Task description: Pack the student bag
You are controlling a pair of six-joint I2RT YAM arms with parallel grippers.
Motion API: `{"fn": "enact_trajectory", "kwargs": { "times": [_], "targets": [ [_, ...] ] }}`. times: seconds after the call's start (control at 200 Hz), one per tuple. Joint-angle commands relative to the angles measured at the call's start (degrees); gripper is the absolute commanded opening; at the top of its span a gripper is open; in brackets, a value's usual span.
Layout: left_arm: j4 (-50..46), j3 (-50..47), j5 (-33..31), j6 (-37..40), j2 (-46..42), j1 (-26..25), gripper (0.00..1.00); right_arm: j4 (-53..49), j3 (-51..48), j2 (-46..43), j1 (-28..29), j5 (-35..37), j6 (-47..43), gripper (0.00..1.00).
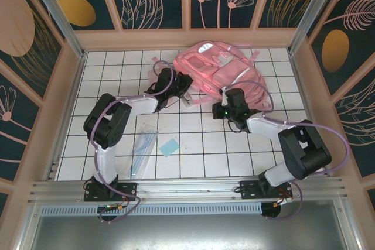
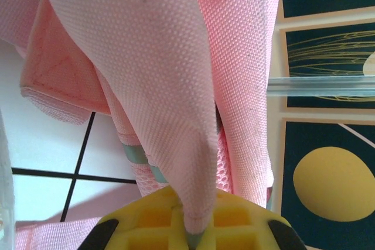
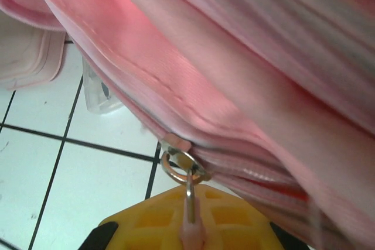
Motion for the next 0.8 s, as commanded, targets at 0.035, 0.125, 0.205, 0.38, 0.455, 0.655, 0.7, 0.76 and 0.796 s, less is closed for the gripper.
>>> {"fn": "enact_trajectory", "kwargs": {
  "times": [0.035,0.125,0.205,0.38,0.455,0.655,0.7,0.76,0.796],
  "targets": [
    [3.8,3.9,-3.4,2.9,1.4,2.4,0.00,-11.7,0.7,-2.0,-1.9,-5.1,0.2,0.00],
    [3.5,4.7,-2.4,3.6,2.8,3.4,0.00,-17.2,1.2,-2.9,-4.3,-4.9,-0.2,0.00],
    [2.6,6.2,-1.6,4.8,4.2,4.2,0.00,-20.9,1.2,-4.3,-6.6,-4.4,-0.5,0.00],
    [-0.9,12.5,-0.7,9.6,8.3,5.5,0.00,-25.7,2.6,-5.5,-9.5,-3.4,1.6,0.00],
    [-2.6,17.1,-1.1,12.4,10.9,5.7,0.00,-23.8,2.4,-6.4,-9.4,-8.2,3.6,0.00],
    [-7.1,30.3,7.3,13.6,19.3,6.1,0.62,-7.8,2.8,-5.1,-5.0,-21.0,12.7,0.00],
    [-8.2,29.6,7.7,14.5,17.8,6.1,0.76,-3.3,3.4,-3.8,-4.2,-22.6,14.6,0.00],
    [-8.7,25.9,7.3,15.7,14.2,6.1,0.79,1.9,5.0,-1.7,-3.7,-24.5,16.9,0.00],
    [-8.7,23.0,7.2,16.0,11.6,6.1,0.80,4.6,6.0,-0.4,-3.5,-25.2,17.9,0.00]
  ]
}}
